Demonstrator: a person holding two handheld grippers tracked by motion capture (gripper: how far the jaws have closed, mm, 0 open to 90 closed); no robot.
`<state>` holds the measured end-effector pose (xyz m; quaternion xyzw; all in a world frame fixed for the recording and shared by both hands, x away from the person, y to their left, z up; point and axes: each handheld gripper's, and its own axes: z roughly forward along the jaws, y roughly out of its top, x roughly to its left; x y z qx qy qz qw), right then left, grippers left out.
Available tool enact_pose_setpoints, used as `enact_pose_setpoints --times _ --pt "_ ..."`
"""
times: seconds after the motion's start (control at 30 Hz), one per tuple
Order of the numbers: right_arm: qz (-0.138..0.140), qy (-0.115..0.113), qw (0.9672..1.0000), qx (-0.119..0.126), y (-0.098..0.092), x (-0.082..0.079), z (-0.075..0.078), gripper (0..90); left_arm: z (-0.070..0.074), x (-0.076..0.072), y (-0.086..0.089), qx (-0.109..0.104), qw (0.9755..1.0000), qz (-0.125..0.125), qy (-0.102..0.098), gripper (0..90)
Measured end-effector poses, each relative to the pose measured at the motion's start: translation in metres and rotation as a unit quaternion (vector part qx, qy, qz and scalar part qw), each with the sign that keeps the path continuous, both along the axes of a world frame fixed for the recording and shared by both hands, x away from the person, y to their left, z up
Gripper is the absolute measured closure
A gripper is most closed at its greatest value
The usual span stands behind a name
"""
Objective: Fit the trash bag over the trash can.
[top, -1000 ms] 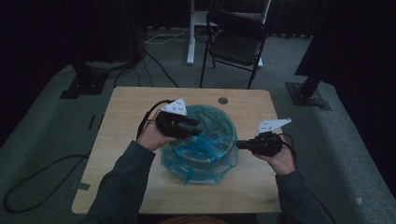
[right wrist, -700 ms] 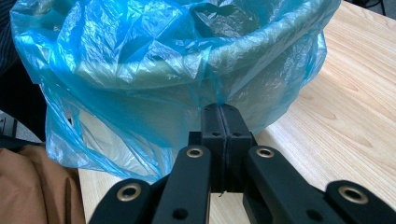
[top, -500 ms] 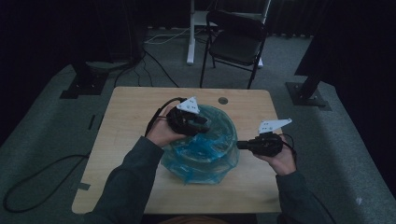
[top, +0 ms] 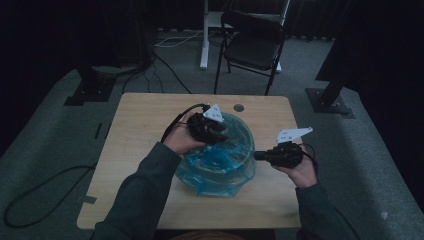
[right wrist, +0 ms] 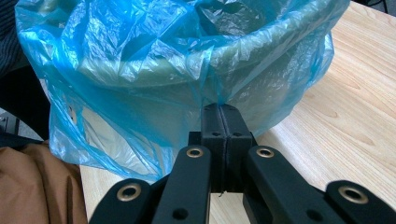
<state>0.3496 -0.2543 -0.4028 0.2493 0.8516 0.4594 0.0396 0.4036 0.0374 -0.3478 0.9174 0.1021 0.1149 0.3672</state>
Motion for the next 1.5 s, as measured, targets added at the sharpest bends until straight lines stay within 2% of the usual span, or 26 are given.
enact_pose_setpoints --times 0.3,0.43,0.5,0.53,0.57,0.77,0.93,1.5 --pt "0.001 0.001 1.0000 -0.001 0.000 0.000 0.000 90.0 0.007 0.001 -0.012 -0.005 0.9999 -0.010 -0.010 60.7" --pt "0.001 0.000 1.0000 0.000 -0.001 0.000 0.000 90.0 0.001 0.002 -0.023 0.031 0.9993 -0.014 -0.015 60.4" --pt "0.001 0.000 1.0000 0.000 -0.001 -0.001 0.000 90.0 -0.002 0.002 -0.027 0.044 0.9988 -0.012 -0.018 60.3" --pt "0.001 0.000 1.0000 0.000 -0.001 -0.001 0.000 90.0 -0.002 0.002 -0.027 0.044 0.9988 -0.012 -0.018 60.1" --pt "0.001 0.000 1.0000 0.000 -0.001 -0.001 0.000 90.0 -0.004 0.002 -0.031 0.058 0.9980 -0.011 -0.023 60.1" --pt "0.001 0.000 1.0000 0.001 -0.002 -0.001 0.000 90.0 -0.008 0.003 -0.036 0.076 0.9967 -0.009 -0.027 60.0" --pt "0.002 0.000 1.0000 0.000 -0.002 0.000 0.000 90.0 -0.013 0.004 -0.038 0.101 0.9943 -0.003 -0.036 59.9" --pt "0.002 0.000 1.0000 0.001 -0.002 0.000 0.000 90.0 -0.022 0.007 -0.038 0.126 0.9912 0.004 -0.038 59.7"
